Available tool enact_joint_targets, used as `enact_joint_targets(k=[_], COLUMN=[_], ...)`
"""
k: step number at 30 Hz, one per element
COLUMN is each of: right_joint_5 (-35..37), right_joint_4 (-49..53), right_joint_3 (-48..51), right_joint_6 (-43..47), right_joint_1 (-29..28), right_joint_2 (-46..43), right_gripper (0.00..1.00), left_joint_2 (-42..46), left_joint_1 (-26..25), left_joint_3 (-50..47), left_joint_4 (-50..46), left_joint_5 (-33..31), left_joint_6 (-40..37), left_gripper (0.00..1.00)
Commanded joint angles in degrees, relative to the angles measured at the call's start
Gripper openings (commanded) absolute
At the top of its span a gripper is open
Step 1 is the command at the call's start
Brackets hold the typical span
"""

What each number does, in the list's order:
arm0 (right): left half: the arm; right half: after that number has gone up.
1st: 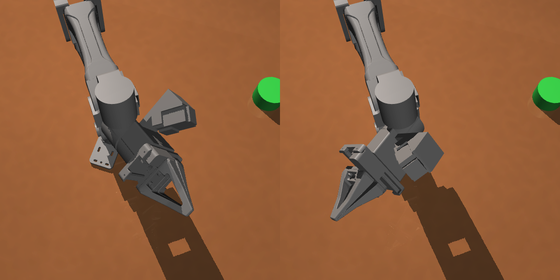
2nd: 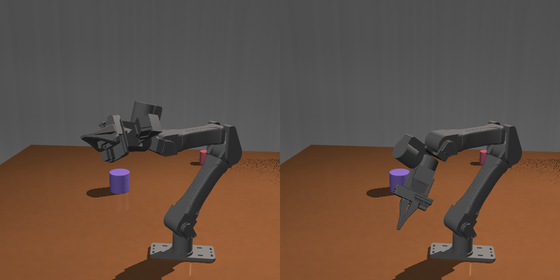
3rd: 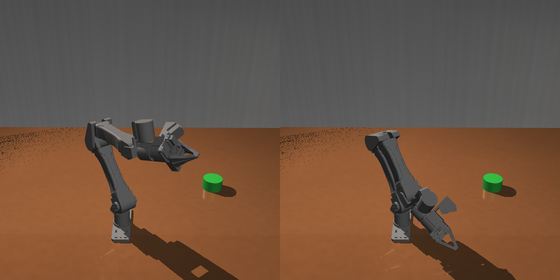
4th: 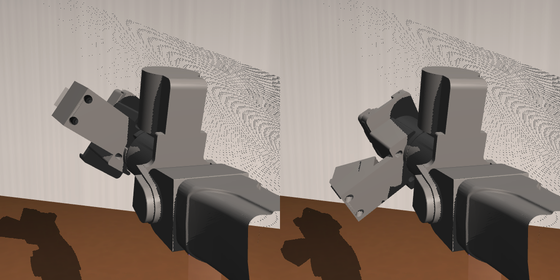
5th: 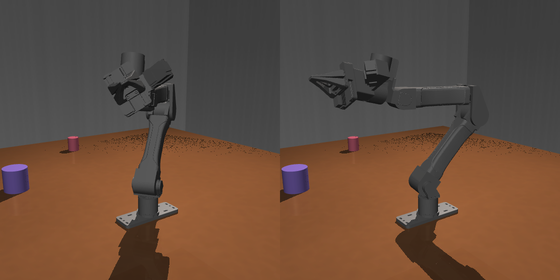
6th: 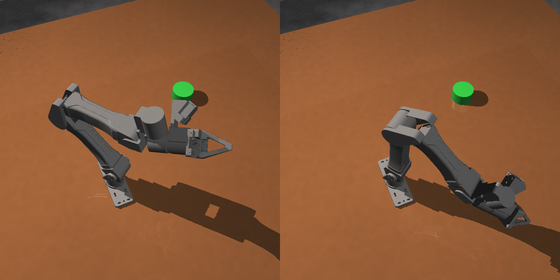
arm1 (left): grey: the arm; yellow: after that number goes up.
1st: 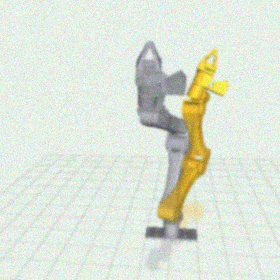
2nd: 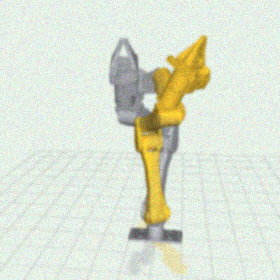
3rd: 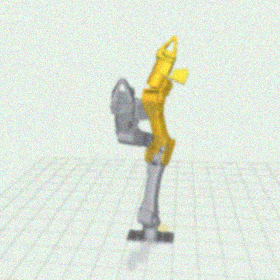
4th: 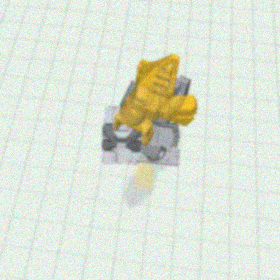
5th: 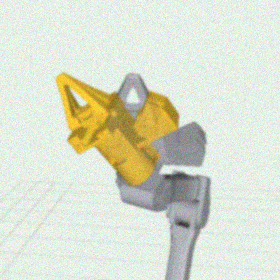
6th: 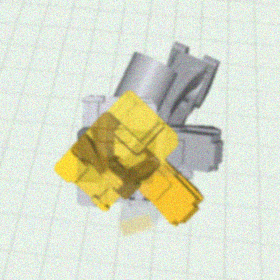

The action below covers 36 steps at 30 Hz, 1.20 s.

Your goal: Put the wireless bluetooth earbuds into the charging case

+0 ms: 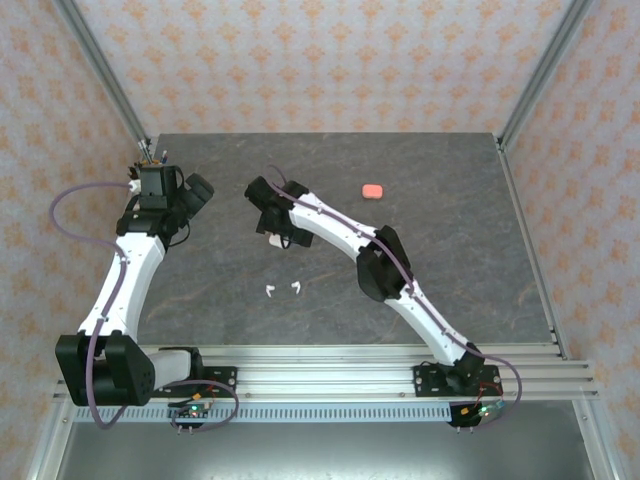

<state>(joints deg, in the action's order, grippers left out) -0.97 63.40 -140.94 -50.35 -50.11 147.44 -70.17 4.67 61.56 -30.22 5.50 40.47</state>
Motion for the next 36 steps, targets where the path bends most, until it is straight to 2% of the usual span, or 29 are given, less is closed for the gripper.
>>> enact_joint_targets(k=[1, 10, 17, 24, 31, 36], right_joint_5=[3.3, 1.2, 2.9, 3.2, 3.6, 4.0], right_joint_4=[1.5, 0.6, 2.5, 5.4, 3.3, 1.7], right_joint_3=[-3.4, -8.0, -8.5, -7.8, 1.8, 9.1], right_joint_6=[0.3, -0.4, -0.8, -0.4, 0.6, 1.7], right_joint_1=[0.1, 0.0, -0.6, -0.9, -0.8, -0.1], right_joint_2=[1.3, 5.5, 7.0, 6.8, 0.6, -3.6], right_gripper=[0.95, 0.90, 0.86, 0.76, 0.70, 0.57], left_joint_2=[1.0, 1.0, 1.5, 1.8, 1.8, 1.7], left_joint_1=[0.4, 0.4, 0.4, 0.4, 0.4, 0.4], left_joint_3=[-0.8, -1.8, -2.4, -2.4, -2.4, -2.6], left_joint_4=[0.2, 0.6, 0.9, 0.8, 0.6, 0.8], left_joint_5=[-0.8, 0.1, 0.4, 1.1, 2.2, 3.9], left_joint_6=[0.1, -0.1, 0.0, 0.0, 0.1, 0.5], left_gripper=[1.00, 1.00, 1.00, 1.00, 1.00, 1.00])
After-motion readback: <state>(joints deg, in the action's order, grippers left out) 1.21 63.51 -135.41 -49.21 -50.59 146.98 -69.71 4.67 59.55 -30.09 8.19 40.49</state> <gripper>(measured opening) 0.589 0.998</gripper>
